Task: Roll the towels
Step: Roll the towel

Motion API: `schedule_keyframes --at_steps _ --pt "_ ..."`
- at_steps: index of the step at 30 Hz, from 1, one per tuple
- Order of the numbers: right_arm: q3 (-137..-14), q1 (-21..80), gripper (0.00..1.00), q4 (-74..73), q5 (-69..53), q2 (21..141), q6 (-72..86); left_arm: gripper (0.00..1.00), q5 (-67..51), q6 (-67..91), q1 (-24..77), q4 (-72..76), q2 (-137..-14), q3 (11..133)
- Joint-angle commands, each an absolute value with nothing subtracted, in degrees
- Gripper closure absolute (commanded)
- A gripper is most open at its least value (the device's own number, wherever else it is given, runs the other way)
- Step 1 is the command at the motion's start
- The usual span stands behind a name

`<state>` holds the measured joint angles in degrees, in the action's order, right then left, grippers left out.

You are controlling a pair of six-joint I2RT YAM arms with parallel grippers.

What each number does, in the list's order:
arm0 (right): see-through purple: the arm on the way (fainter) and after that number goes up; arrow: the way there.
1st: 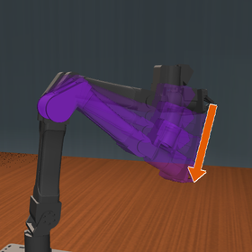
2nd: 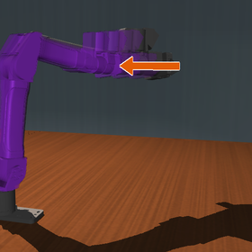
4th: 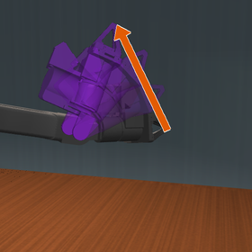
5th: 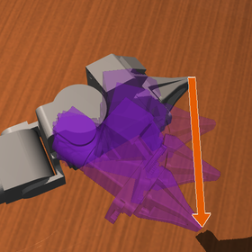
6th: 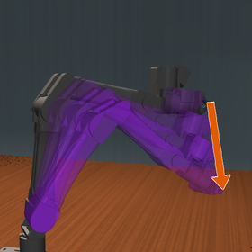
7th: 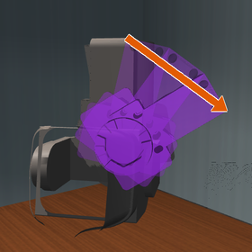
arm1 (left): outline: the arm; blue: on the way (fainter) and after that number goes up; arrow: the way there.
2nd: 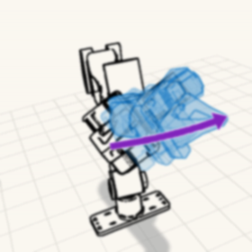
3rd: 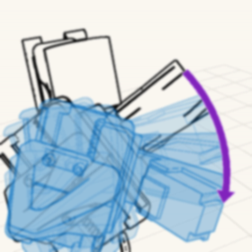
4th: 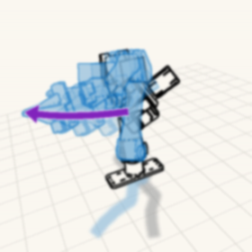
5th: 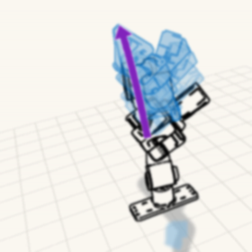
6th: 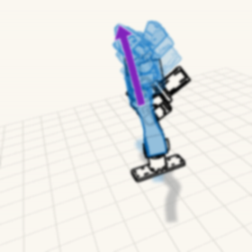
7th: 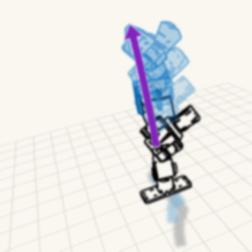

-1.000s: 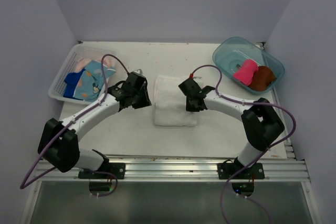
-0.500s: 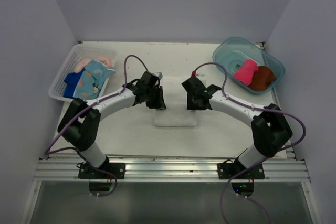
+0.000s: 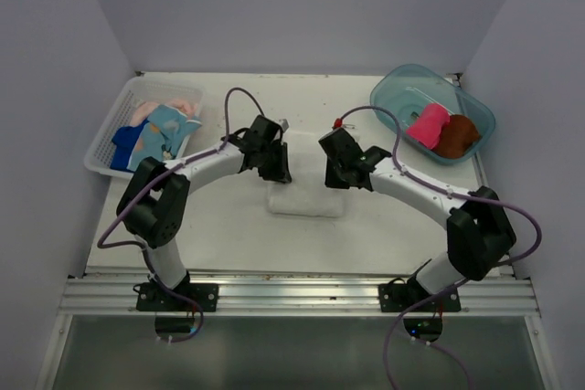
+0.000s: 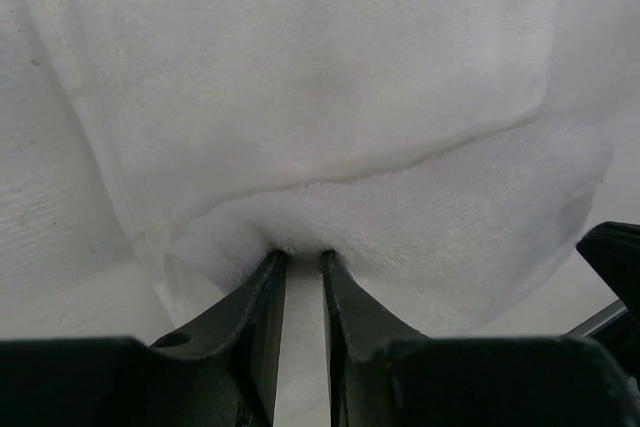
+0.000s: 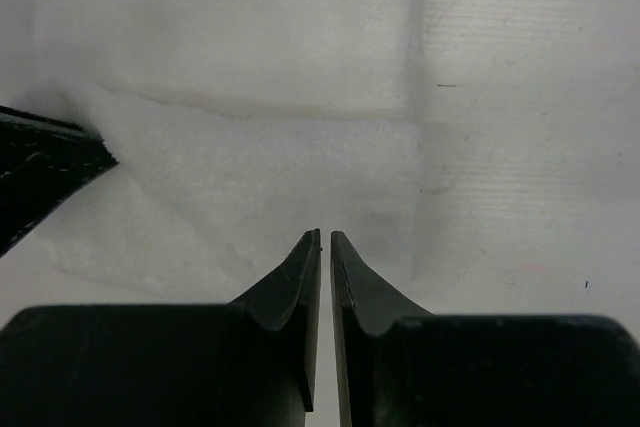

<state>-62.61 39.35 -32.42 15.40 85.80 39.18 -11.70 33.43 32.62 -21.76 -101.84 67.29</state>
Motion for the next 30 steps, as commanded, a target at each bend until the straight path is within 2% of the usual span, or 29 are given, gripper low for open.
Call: schedule_keyframes --at_steps 1,4,10,13,17,19,23,26,27,30 --pt "-64.77 38.33 0.88 -30.24 13.98 92.0 38.24 0.76 -7.91 30.24 31.64 -24.69 -103.79 70.57" --pt "-67.93 37.44 0.9 -28.66 13.19 100.43 36.13 0.76 -6.86 28.57 30.41 -25.31 -105.03 70.58" --pt "-72.41 36.74 0.92 -28.12 10.9 105.2 33.05 0.81 -12.38 28.03 29.79 -23.12 -104.68 63.91" --pt "-73.39 35.33 0.92 -28.65 5.64 104.86 30.94 0.81 -17.12 30.32 30.06 -20.4 -99.86 55.83" --pt "-73.47 34.63 0.92 -29.44 3.17 103.71 26.3 0.79 -17.05 34.18 33.48 -18.63 -89.59 43.36" --pt "-75.13 34.63 0.92 -30.67 0.62 104.5 23.4 0.77 -16.79 36.12 36.99 -19.16 -87.11 41.58" --pt "-79.35 34.63 0.93 -33.57 -1.58 105.38 20.84 0.76 -13.81 36.65 39.9 -24.95 -81.58 43.05" --pt "-81.99 34.63 0.93 -35.76 -1.23 103.98 20.65 0.71 -8.97 35.69 39.9 -31.71 -76.58 48.49" --pt "-82.52 34.72 0.92 -36.82 -0.71 103.28 20.65 0.66 -8.01 34.55 39.9 -34.43 -75.6 50.17" --pt "-82.88 34.54 0.87 -37.0 1.84 98.54 22.23 0.63 -5.54 32.35 39.9 -38.22 -74.18 56.06"
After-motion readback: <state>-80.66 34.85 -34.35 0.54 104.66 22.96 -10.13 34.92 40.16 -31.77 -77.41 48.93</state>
